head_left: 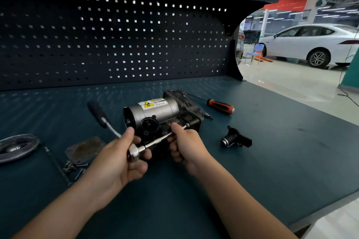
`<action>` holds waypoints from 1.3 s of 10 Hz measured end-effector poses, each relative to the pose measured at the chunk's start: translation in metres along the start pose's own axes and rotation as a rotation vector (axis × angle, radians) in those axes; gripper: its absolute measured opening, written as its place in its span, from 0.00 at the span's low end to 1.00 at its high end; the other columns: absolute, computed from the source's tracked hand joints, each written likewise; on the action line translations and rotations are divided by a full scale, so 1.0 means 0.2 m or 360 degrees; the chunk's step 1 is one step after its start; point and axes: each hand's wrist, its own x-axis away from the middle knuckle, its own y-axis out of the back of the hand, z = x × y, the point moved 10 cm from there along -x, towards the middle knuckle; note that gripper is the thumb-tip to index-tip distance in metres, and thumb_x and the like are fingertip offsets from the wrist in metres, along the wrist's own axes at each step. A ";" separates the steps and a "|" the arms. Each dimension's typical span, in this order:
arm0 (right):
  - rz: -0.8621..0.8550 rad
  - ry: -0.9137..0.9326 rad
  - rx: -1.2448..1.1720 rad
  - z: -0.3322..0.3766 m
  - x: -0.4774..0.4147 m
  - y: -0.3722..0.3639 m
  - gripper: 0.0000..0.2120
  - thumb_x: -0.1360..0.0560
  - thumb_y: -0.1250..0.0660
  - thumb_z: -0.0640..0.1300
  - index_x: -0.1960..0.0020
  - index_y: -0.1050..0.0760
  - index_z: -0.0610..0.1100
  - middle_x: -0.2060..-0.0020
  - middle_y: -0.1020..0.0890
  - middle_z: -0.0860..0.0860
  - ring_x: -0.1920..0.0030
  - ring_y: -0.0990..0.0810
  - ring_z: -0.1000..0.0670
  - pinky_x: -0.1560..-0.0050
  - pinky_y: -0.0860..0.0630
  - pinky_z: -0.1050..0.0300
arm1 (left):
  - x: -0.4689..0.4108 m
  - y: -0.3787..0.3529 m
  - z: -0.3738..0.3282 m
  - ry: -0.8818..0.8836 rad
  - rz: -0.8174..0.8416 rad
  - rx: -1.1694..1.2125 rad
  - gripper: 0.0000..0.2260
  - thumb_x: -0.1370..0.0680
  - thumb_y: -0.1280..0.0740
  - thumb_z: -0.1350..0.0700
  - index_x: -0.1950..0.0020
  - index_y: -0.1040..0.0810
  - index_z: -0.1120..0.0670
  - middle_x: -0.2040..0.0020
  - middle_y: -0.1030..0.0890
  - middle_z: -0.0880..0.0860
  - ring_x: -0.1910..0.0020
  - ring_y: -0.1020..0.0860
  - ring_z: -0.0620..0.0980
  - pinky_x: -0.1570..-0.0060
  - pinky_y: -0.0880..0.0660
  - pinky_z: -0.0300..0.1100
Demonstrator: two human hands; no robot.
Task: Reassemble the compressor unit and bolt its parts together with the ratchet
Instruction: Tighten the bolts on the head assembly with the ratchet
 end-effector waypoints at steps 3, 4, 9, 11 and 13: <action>-0.0175 0.0108 0.0117 0.05 0.01 0.06 0.24 0.22 0.41 0.54 0.72 0.30 0.41 0.86 0.33 0.53 0.86 0.37 0.56 0.82 0.43 0.71 | 0.32 -0.31 -0.25 -0.2112 0.0254 -0.2405 0.08 0.24 0.44 0.53 0.49 0.31 0.54 0.56 0.22 0.56 0.63 0.22 0.52 0.67 0.23 0.45; -0.0163 0.0064 0.0006 0.04 0.01 0.04 0.20 0.21 0.42 0.49 0.69 0.33 0.42 0.86 0.35 0.55 0.86 0.39 0.56 0.82 0.45 0.71 | 0.27 -0.26 -0.29 -0.1788 0.0147 -0.2180 0.09 0.22 0.46 0.48 0.48 0.32 0.51 0.58 0.21 0.50 0.65 0.21 0.49 0.69 0.24 0.40; -0.0193 0.0112 0.0262 0.03 -0.01 0.07 0.25 0.22 0.41 0.55 0.73 0.32 0.43 0.87 0.32 0.55 0.87 0.36 0.58 0.84 0.42 0.70 | 0.11 -0.08 -0.18 -0.1088 0.0114 -0.1854 0.12 0.27 0.48 0.38 0.52 0.35 0.44 0.67 0.25 0.46 0.63 0.24 0.43 0.60 0.31 0.38; -0.0162 0.0061 0.0156 0.02 0.00 0.06 0.21 0.22 0.40 0.49 0.72 0.33 0.43 0.86 0.35 0.54 0.86 0.39 0.56 0.82 0.45 0.71 | 0.14 -0.10 -0.20 -0.1208 0.0067 -0.2061 0.04 0.23 0.45 0.43 0.55 0.41 0.38 0.67 0.30 0.41 0.67 0.29 0.37 0.63 0.32 0.34; -0.0048 -0.0008 0.0045 0.00 0.00 0.03 0.18 0.21 0.43 0.48 0.69 0.35 0.44 0.85 0.35 0.55 0.84 0.40 0.56 0.80 0.46 0.69 | 0.02 -0.01 0.05 0.0100 -0.0022 0.0163 0.13 0.20 0.43 0.48 0.58 0.32 0.55 0.79 0.27 0.53 0.85 0.33 0.45 0.86 0.38 0.31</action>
